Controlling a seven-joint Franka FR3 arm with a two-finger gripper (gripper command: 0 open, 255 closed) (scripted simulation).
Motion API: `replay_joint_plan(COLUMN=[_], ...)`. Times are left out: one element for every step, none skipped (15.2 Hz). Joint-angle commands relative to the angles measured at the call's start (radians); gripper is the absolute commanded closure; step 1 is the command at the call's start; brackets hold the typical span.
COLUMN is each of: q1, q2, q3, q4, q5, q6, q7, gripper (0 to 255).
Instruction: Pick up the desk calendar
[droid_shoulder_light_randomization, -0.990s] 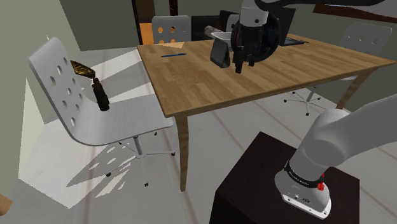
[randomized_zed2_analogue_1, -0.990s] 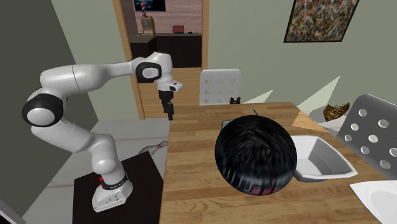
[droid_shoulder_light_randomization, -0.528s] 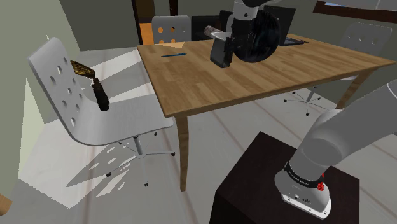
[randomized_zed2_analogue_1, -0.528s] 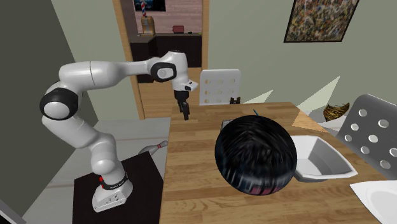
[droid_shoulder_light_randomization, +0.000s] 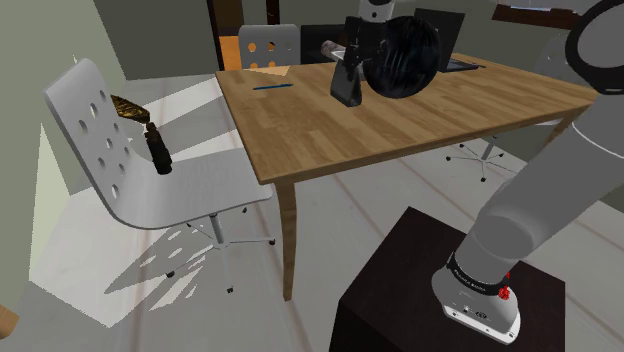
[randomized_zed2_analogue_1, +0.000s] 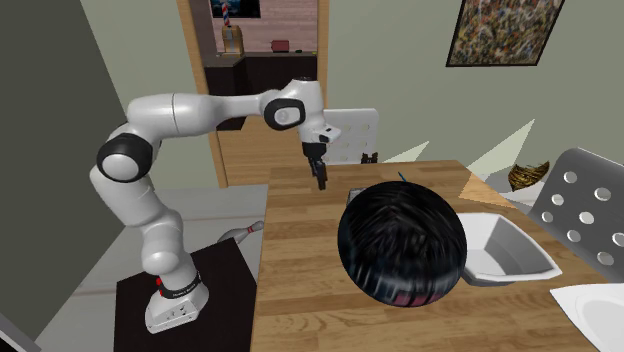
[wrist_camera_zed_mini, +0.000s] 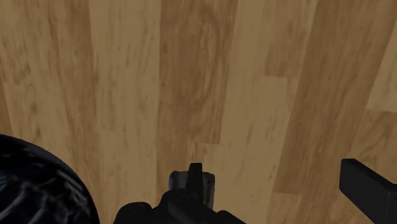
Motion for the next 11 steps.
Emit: replay_joint_plan(q1=[-0.014, -0.021, -0.027, -0.034, -0.041, -0.048, -0.056, -0.065, -0.066, -0.066, -0.066], q2=[0.047, 0.076, 0.105, 0.134, 0.164, 0.194, 0.225, 0.257, 0.261, 0.257, 0.253], q3=[-0.019, -0.028, -0.036, -0.045, -0.053, -0.061, -0.069, -0.077, -0.078, -0.078, -0.077], q4=[0.052, 0.086, 0.122, 0.158, 0.196, 0.235, 0.276, 0.319, 0.325, 0.306, 0.287], q5=[0.006, 0.01, 0.016, 0.022, 0.029, 0.037, 0.046, 0.055, 0.057, 0.056, 0.055], q6=[0.015, 0.02, 0.023, 0.026, 0.027, 0.027, 0.027, 0.024, 0.024, 0.039, 0.054], q7=[-0.005, -0.007, -0.009, -0.011, -0.013, -0.015, -0.017, -0.02, -0.02, -0.019, -0.018], gripper=[0, 0, 0, 0, 0, 0, 0, 0, 0, 0, 0])
